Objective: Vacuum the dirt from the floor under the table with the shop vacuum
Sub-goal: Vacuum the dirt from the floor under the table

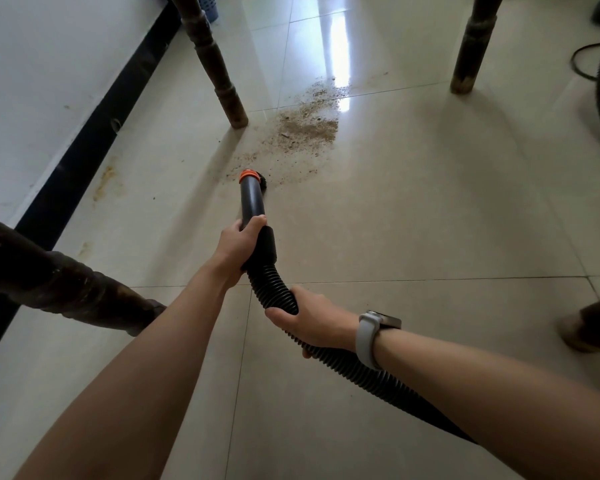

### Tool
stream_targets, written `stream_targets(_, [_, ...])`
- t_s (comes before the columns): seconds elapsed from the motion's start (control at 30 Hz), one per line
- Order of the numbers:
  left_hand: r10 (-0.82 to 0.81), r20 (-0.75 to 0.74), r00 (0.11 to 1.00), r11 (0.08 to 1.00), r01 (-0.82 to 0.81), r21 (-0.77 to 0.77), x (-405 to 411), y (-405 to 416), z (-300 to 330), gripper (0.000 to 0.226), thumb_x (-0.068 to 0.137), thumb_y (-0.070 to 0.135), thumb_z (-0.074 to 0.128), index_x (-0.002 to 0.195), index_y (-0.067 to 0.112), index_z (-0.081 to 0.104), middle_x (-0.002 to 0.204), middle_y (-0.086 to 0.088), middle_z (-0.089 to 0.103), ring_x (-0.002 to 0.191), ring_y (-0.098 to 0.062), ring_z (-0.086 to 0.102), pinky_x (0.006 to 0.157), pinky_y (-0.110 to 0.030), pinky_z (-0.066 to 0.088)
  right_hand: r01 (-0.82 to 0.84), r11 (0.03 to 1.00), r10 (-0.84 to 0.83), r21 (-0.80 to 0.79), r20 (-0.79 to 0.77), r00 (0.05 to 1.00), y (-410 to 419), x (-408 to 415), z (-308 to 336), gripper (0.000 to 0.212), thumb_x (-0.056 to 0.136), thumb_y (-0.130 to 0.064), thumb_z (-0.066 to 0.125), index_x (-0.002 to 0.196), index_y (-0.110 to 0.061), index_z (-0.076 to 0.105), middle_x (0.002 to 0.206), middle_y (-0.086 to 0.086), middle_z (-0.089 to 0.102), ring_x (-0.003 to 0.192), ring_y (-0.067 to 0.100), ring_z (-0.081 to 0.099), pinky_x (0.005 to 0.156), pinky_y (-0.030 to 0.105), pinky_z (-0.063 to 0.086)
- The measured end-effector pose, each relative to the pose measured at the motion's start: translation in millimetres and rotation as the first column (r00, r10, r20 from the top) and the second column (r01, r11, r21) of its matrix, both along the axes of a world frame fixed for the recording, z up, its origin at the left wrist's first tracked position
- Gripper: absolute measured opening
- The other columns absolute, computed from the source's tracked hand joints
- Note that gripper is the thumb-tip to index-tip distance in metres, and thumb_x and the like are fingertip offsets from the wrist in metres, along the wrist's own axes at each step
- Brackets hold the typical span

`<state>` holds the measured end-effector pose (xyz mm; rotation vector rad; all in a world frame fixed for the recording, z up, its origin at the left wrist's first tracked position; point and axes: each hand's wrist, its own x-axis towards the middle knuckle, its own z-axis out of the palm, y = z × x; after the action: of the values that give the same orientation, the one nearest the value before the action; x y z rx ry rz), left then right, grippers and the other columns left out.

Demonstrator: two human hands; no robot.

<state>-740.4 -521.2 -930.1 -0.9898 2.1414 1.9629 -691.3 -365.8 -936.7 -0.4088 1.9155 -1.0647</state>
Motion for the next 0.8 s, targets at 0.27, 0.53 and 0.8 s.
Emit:
stream_targets(0.27, [-0.019,0.005,1.000,1.000,0.019,0.009,1,5,6,0.031,0.094,0.025,0.052,0.115,0.003,0.046,0.089,-0.014,0.052,0.080,-0.031,0.057,0.063,-0.039,0.053,0.004,1.000,-0.003,-0.018,0.010,1.000,2,-1,3,0.032,0.095,-0.039,0.048,0.110,-0.011,0.043,0.075,0.001,0.051,0.050,0.015,0.053,0.045,0.024,0.047])
stream_targets(0.53, [-0.024,-0.014,1.000,0.997,0.025,0.069,15,2,8,0.026,0.095,0.025,0.049,0.111,0.004,0.046,0.086,-0.013,0.051,0.071,-0.026,0.057,0.057,-0.032,0.055,-0.060,0.997,0.062,0.048,-0.041,0.997,1,3,2,0.033,0.095,-0.043,0.048,0.109,-0.013,0.042,0.079,0.002,0.053,0.049,0.015,0.054,0.047,0.025,0.047])
stream_targets(0.8, [-0.111,0.016,0.994,0.994,0.111,0.011,26,0,11,0.026,0.096,0.024,0.049,0.112,0.005,0.049,0.088,-0.014,0.052,0.072,-0.025,0.058,0.054,-0.029,0.055,-0.061,0.998,0.061,0.003,0.008,0.998,-1,21,2,0.033,0.095,-0.043,0.047,0.110,-0.014,0.040,0.079,0.001,0.051,0.050,0.014,0.053,0.045,0.024,0.046])
